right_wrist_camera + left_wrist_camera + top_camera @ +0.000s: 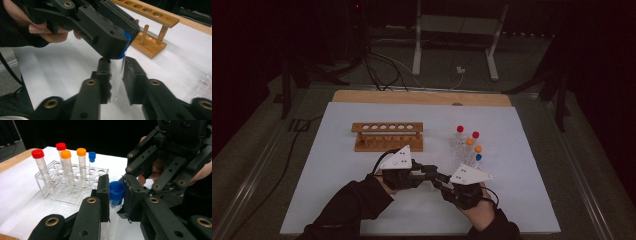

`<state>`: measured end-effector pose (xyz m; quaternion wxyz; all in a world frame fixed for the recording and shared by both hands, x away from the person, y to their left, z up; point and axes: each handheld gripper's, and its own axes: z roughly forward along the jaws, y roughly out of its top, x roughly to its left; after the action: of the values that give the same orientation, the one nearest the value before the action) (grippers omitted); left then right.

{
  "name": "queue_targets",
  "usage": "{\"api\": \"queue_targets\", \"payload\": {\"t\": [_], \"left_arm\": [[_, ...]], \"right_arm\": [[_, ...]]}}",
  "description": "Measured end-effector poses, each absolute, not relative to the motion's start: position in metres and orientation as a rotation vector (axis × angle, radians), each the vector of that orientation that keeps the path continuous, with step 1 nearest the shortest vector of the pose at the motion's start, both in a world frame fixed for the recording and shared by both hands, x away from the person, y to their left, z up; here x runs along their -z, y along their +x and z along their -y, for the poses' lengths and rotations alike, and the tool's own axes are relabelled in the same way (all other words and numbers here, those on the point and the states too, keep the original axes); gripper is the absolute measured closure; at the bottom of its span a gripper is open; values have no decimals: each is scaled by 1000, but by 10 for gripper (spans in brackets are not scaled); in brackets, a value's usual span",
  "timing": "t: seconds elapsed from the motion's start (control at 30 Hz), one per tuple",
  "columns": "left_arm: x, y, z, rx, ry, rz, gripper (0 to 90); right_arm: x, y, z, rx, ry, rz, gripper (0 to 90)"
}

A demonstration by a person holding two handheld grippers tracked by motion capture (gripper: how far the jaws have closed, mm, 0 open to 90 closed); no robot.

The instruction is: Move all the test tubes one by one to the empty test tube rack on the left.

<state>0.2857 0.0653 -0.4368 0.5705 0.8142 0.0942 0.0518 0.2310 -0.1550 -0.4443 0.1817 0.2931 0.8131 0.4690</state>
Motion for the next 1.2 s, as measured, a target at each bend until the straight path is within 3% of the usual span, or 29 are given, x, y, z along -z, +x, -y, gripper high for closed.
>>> {"api": "queue_targets", "payload": {"t": [0.67, 0.83, 1.2], "left_arm": [[416, 305, -85, -183, 1897, -279, 776], [409, 314, -89, -202, 1899, -300, 776], [392, 337, -95, -240, 1872, -350, 776]], "right_arm": [[440, 233, 165, -1397, 858, -2250, 336], [440, 233, 165, -1392, 869, -2232, 207], [438, 233, 169, -1430, 848, -2239, 70]]}}
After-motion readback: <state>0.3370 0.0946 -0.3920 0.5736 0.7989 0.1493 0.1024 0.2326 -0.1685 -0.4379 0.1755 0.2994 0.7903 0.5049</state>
